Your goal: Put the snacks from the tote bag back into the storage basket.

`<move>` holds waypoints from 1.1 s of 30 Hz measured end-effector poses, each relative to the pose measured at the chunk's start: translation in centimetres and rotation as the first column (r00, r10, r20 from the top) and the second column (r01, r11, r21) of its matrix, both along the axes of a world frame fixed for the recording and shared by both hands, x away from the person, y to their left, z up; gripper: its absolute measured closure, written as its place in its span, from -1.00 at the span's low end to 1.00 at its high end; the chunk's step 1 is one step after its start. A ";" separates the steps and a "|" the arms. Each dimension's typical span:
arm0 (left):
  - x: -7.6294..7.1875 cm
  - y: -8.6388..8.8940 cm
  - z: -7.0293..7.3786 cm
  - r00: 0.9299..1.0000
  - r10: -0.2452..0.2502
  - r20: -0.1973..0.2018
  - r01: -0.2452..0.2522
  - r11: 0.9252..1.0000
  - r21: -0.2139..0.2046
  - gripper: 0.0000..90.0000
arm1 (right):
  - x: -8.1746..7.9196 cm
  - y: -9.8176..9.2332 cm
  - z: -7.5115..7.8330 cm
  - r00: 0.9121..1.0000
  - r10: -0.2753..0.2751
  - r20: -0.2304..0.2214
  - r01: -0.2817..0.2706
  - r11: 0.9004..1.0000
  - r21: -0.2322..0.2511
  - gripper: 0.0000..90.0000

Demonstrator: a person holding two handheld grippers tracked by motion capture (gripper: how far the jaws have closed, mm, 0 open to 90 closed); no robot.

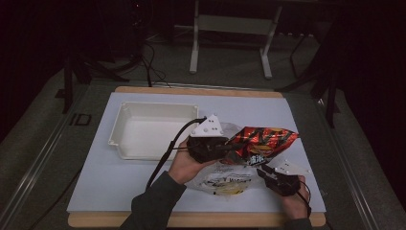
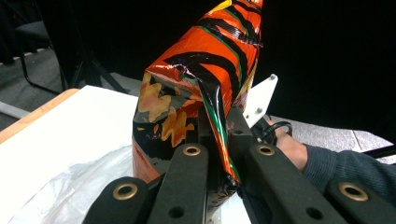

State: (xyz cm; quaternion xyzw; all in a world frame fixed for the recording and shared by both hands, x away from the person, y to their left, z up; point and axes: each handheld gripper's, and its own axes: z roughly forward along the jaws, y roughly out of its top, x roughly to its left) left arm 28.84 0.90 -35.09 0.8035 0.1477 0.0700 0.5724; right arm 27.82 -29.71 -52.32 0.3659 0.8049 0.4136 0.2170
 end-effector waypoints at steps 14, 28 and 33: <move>-0.5 0.3 1.0 1.000 -0.007 0.013 0.008 1.000 -0.005 0.97 | 0.0 0.0 -0.1 1.000 0.001 -0.004 -0.001 1.000 -0.002 0.55; -0.4 1.5 1.4 1.000 0.007 0.007 -0.007 1.000 0.000 0.97 | 0.0 0.0 -0.2 1.000 0.001 -0.004 -0.001 1.000 -0.002 0.56; -0.3 1.9 1.6 1.000 -0.002 0.006 0.002 1.000 -0.001 0.97 | 0.0 0.0 -0.2 1.000 0.000 -0.003 0.000 1.000 -0.002 0.56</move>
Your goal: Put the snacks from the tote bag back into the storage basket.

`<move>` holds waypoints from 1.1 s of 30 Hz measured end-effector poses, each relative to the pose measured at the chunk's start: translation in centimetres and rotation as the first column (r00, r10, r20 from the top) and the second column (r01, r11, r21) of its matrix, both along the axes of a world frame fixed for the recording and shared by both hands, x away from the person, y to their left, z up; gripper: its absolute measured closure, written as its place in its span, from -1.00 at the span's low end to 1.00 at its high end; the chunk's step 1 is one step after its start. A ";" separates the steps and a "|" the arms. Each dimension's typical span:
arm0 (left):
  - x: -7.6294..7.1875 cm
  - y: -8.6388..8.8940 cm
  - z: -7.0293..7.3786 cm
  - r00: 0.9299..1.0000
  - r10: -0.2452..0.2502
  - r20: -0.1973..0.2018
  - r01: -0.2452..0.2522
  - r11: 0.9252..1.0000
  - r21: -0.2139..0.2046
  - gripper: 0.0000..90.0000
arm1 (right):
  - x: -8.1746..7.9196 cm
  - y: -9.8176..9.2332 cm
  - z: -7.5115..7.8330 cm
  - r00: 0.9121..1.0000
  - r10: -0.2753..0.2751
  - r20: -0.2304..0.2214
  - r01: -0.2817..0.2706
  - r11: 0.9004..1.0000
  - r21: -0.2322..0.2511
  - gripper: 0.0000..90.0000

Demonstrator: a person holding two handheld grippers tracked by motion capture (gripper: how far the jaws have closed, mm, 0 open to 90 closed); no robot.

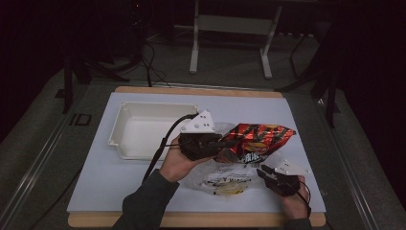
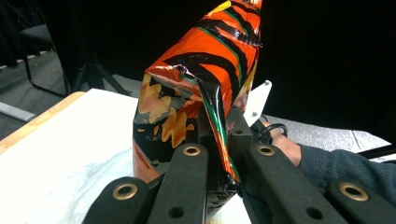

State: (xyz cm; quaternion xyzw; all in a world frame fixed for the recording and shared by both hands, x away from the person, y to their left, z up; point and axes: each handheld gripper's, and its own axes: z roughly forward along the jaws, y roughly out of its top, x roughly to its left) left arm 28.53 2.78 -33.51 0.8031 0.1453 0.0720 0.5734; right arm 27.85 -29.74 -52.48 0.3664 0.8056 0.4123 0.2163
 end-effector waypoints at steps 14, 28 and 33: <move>0.2 0.9 0.5 1.000 0.004 0.006 -0.004 1.000 -0.005 0.97 | 0.0 0.0 -0.1 1.000 0.001 -0.005 -0.001 1.000 0.001 0.56; 0.4 1.9 0.9 1.000 0.021 0.015 -0.021 1.000 -0.011 0.97 | 0.0 0.0 -0.1 1.000 0.002 -0.007 -0.002 1.000 -0.001 0.56; 0.5 2.3 1.1 0.999 0.028 0.016 -0.028 1.000 -0.015 0.97 | 0.0 0.0 -0.1 1.000 0.001 -0.007 -0.001 1.000 -0.001 0.56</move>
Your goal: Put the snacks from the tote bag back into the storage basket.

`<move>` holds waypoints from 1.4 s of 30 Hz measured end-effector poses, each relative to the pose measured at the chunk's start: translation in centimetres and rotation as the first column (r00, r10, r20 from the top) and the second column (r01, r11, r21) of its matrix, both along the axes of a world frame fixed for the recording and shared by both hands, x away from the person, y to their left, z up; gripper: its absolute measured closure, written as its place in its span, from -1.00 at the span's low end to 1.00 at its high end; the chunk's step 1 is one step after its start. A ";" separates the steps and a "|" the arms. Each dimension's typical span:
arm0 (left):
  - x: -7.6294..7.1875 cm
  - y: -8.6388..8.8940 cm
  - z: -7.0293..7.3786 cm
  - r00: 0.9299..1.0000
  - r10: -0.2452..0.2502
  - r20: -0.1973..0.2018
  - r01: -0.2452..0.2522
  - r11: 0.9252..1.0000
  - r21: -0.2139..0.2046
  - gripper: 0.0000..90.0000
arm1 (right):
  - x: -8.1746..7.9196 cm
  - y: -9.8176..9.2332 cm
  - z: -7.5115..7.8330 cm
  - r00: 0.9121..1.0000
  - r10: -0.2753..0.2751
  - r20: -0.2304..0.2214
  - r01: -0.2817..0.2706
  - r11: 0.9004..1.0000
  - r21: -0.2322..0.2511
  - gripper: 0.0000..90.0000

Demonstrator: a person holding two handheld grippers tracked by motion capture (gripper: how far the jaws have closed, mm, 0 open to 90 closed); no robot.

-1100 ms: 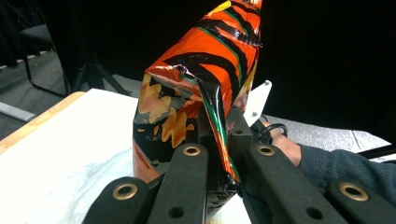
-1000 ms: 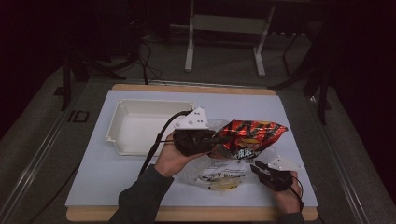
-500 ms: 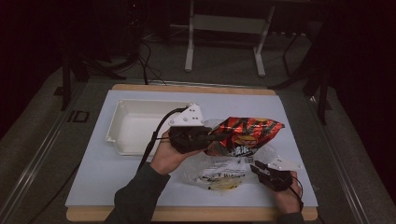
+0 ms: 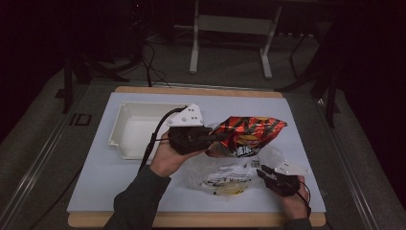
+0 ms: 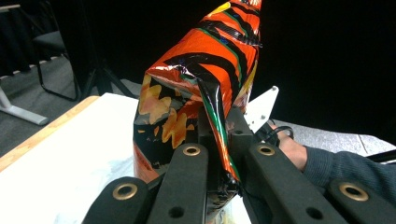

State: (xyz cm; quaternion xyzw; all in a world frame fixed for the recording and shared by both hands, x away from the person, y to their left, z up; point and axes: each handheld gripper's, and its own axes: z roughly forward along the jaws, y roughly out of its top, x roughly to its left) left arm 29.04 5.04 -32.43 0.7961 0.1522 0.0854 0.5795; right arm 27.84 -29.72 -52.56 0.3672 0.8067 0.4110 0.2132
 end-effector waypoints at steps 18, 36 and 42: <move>0.4 1.4 0.7 1.000 0.029 0.004 -0.029 0.999 -0.023 0.97 | 0.0 0.0 -0.1 1.000 0.002 -0.001 -0.002 1.000 -0.001 0.56; 0.8 3.2 1.3 0.997 0.073 0.008 -0.073 0.996 -0.050 0.97 | 0.0 0.1 -0.1 1.000 0.003 -0.006 -0.003 1.000 -0.006 0.56; 0.9 3.9 1.5 0.996 0.090 0.010 -0.090 0.995 -0.053 0.97 | 0.0 0.1 -0.2 1.000 0.003 -0.005 -0.003 1.000 -0.013 0.56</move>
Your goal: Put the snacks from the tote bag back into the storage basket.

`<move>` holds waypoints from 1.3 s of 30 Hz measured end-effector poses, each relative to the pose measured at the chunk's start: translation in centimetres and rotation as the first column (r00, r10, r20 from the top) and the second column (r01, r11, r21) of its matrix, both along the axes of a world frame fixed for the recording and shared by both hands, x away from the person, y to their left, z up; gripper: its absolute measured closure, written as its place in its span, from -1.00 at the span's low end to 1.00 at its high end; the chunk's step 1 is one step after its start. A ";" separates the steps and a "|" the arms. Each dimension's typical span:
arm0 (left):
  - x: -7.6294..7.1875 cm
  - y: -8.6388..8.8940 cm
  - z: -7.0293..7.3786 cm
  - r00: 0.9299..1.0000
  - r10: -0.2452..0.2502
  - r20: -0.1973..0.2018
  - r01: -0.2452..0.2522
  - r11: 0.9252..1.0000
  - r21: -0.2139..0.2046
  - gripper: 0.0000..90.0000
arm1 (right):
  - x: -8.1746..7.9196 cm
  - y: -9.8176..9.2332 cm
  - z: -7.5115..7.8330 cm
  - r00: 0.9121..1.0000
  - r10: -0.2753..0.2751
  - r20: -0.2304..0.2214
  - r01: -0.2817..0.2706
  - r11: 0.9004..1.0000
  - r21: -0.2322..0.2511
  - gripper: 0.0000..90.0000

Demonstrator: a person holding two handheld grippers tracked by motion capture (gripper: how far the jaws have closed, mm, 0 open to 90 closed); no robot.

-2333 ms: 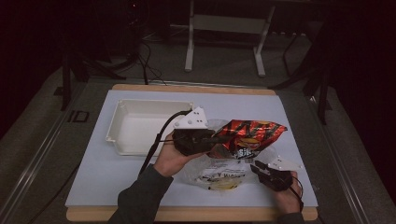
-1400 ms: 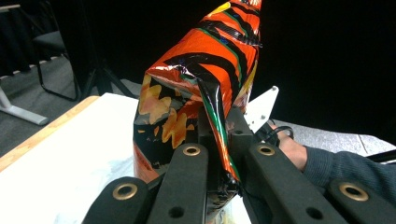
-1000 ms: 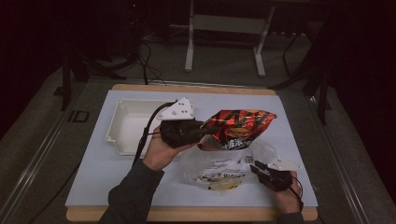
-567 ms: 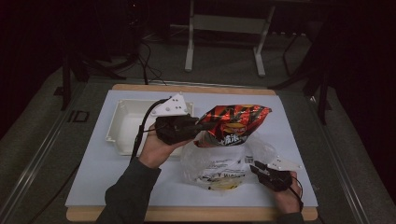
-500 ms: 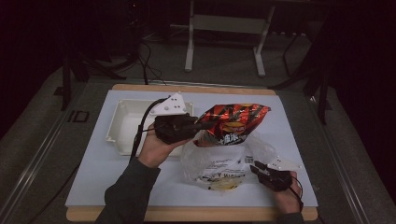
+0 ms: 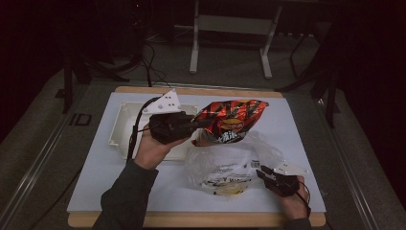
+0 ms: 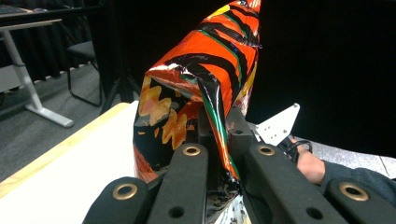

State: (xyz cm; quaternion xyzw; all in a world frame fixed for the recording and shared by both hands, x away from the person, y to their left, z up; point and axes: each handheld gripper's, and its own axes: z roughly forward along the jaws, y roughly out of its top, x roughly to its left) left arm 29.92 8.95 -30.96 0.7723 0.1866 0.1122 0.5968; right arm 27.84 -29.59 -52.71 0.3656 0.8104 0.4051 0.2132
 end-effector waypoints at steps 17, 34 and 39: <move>0.2 2.5 0.2 0.998 0.061 0.001 -0.061 0.998 -0.013 0.97 | 0.0 0.0 0.0 1.000 0.000 -0.005 0.000 1.000 -0.001 0.56; 0.9 4.8 -0.3 0.994 0.112 -0.009 -0.112 0.994 -0.008 0.97 | 0.0 0.0 0.0 1.000 0.000 -0.003 0.000 1.000 -0.001 0.56; 1.0 5.3 -0.4 0.992 0.124 -0.009 -0.124 0.992 -0.008 0.97 | 0.0 0.0 0.0 1.000 0.000 -0.002 0.000 1.000 -0.002 0.56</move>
